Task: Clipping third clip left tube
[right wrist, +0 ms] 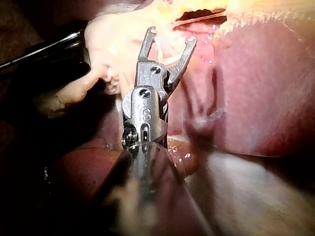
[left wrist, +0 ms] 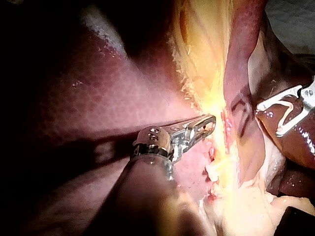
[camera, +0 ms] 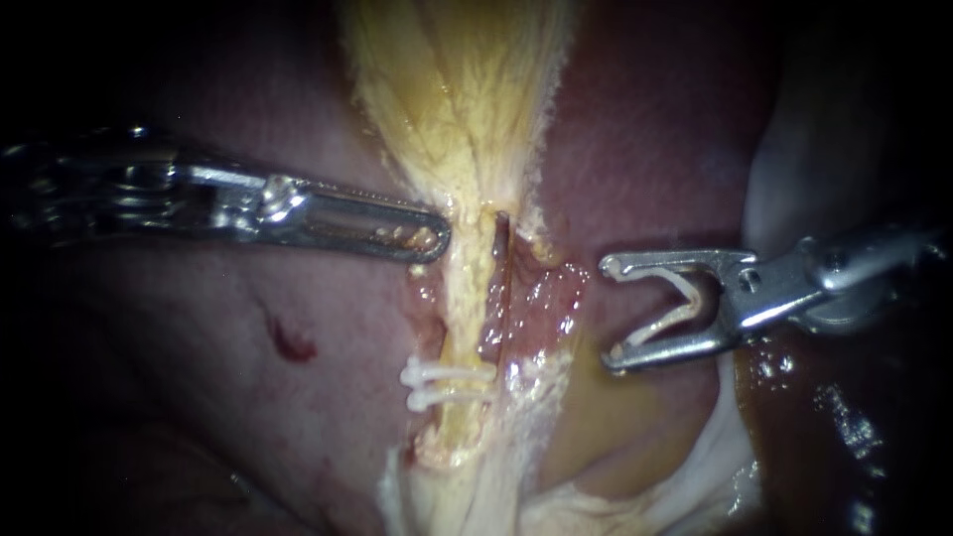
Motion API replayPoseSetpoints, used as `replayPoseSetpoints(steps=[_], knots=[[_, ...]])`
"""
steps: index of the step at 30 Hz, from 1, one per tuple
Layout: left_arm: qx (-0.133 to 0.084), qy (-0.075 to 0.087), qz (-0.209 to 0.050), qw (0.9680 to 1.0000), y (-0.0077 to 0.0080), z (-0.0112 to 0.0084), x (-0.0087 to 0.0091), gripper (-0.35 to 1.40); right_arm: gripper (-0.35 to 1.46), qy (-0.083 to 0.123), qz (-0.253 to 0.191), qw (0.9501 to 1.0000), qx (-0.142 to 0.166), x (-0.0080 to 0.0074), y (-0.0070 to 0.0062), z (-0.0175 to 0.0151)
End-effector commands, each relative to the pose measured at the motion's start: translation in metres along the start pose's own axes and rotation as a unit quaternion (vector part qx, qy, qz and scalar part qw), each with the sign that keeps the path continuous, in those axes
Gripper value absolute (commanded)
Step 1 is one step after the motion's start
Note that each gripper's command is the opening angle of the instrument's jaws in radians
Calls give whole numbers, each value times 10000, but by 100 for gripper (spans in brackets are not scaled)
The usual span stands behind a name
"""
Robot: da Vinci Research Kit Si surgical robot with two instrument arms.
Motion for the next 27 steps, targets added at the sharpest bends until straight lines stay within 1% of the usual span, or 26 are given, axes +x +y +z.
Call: replayPoseSetpoints(steps=[1,5,7,10,12,19,22,27], knots=[[1,-2,1,10000,0,0,0,-35,50,-1,0,10000,0,0,0,0],[12,7,-2,10000,0,-4,-2,-35,50,-2,-1,10000,-2,-1,0,0],[41,30,-13,10000,-1,-14,-7,-35,50,-2,-3,10000,-2,-1,0,0],[-12,15,-44,10000,-4,-33,-19,-35,50,-2,-4,10000,-3,-2,0,1],[-32,-53,-62,10000,-6,-48,-25,-35,50,-2,-4,10000,-4,-2,0,1],[-87,-191,-110,9997,-4,-86,-38,-35,50,-2,-4,10000,-4,-1,0,1],[-109,-212,-127,9996,-3,-95,-42,-35,50,-2,-3,10000,-6,-1,0,2],[-111,-231,-127,9996,-4,-95,-40,-35,50,-2,-5,10000,-11,0,0,5]])
